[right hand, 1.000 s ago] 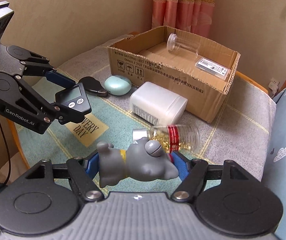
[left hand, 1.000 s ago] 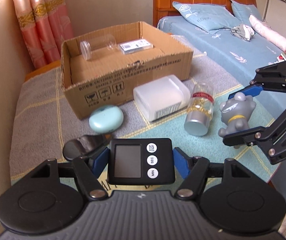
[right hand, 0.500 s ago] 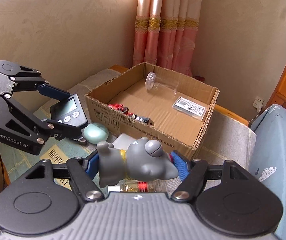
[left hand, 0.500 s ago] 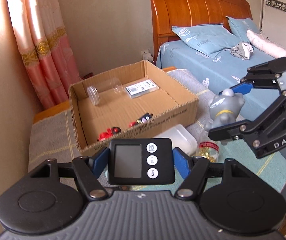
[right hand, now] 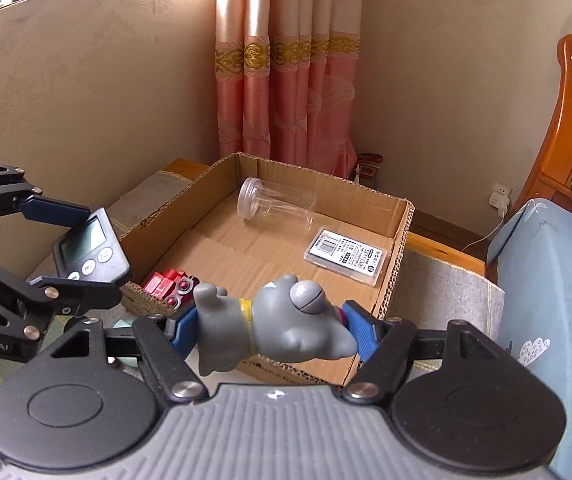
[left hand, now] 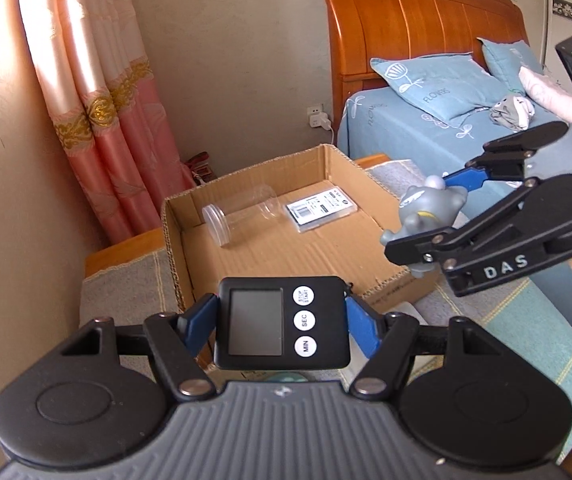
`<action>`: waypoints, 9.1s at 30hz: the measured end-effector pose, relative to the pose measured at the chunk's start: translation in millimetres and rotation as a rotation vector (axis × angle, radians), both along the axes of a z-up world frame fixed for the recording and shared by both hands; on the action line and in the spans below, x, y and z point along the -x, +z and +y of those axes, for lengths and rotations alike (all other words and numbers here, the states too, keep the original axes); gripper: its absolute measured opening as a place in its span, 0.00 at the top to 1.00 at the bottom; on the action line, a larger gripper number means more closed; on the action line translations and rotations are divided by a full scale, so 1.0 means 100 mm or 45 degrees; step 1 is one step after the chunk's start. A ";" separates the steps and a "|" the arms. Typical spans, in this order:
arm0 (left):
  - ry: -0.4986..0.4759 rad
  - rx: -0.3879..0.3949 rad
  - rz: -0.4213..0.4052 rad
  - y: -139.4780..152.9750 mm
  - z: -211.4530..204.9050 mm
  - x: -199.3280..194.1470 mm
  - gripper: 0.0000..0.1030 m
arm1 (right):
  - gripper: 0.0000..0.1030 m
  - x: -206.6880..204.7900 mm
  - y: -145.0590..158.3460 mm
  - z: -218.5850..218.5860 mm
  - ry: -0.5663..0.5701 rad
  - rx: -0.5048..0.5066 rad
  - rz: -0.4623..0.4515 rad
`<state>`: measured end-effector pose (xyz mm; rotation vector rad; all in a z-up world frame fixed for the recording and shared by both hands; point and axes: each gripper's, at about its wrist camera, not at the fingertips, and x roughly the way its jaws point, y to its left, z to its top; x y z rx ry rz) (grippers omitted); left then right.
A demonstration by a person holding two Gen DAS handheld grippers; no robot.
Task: Organize rigid objects
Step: 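Carry both items over the box and open both grippers to drop them, then move both tools back to the black oval object and capsule bottle, then grasp the black oval object with left gripper while right approaches the capsule bottle, then close right gripper around the capsule bottle with red label, then carry both items over the box and open both grippers to drop them, then grasp the white plastic container with right gripper while left grasps the mint earbud case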
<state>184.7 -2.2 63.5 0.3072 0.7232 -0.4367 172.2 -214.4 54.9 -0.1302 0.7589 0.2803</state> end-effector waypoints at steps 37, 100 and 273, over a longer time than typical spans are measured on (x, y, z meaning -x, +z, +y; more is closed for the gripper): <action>0.173 0.136 -0.021 0.10 -0.08 -0.96 0.01 | 0.00 0.47 0.13 0.06 0.004 0.015 -0.021; 0.455 0.110 0.204 -1.47 0.46 0.36 0.01 | 0.00 1.18 -1.25 0.42 -0.100 0.074 0.228; 0.427 0.161 0.155 -0.78 0.77 0.38 0.02 | 0.00 0.30 -0.99 0.68 -0.387 -0.075 0.170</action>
